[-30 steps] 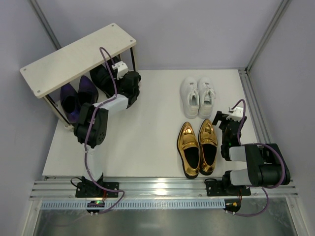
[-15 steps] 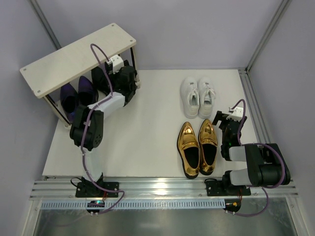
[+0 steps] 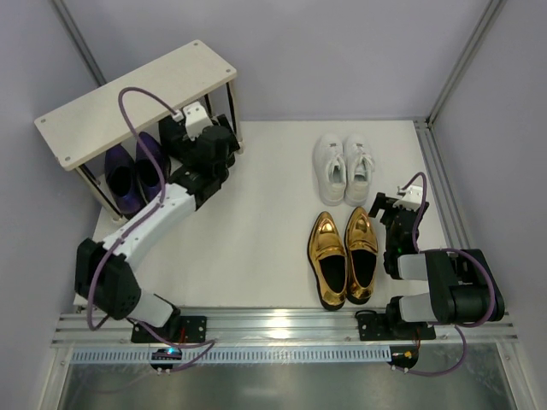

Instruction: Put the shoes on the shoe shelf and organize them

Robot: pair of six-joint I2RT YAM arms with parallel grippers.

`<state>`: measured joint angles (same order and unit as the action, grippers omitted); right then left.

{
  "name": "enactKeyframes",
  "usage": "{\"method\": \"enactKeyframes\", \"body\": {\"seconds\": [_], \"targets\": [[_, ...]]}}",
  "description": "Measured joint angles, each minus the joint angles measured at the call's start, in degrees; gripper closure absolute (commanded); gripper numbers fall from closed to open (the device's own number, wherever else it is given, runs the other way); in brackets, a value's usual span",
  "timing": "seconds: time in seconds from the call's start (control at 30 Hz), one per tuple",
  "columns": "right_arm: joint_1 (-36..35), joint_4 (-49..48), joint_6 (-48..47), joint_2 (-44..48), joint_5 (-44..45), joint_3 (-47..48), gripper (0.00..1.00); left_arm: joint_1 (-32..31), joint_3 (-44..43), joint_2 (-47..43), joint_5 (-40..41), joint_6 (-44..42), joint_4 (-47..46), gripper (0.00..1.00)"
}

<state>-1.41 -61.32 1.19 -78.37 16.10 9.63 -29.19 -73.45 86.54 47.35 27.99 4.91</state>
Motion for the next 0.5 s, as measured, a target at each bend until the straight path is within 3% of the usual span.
{"method": "enactKeyframes", "body": {"seconds": [0.17,0.5], "targets": [[0.0,0.02,-0.02,0.0,0.0,0.0,0.03,-4.13,5.75,-11.32,-5.75,5.84,12.63,0.0],[0.0,0.0,-0.02,0.0,0.0,0.0,0.03,-9.01,9.01,-20.85,-20.46,12.09,28.68,0.0]]}}
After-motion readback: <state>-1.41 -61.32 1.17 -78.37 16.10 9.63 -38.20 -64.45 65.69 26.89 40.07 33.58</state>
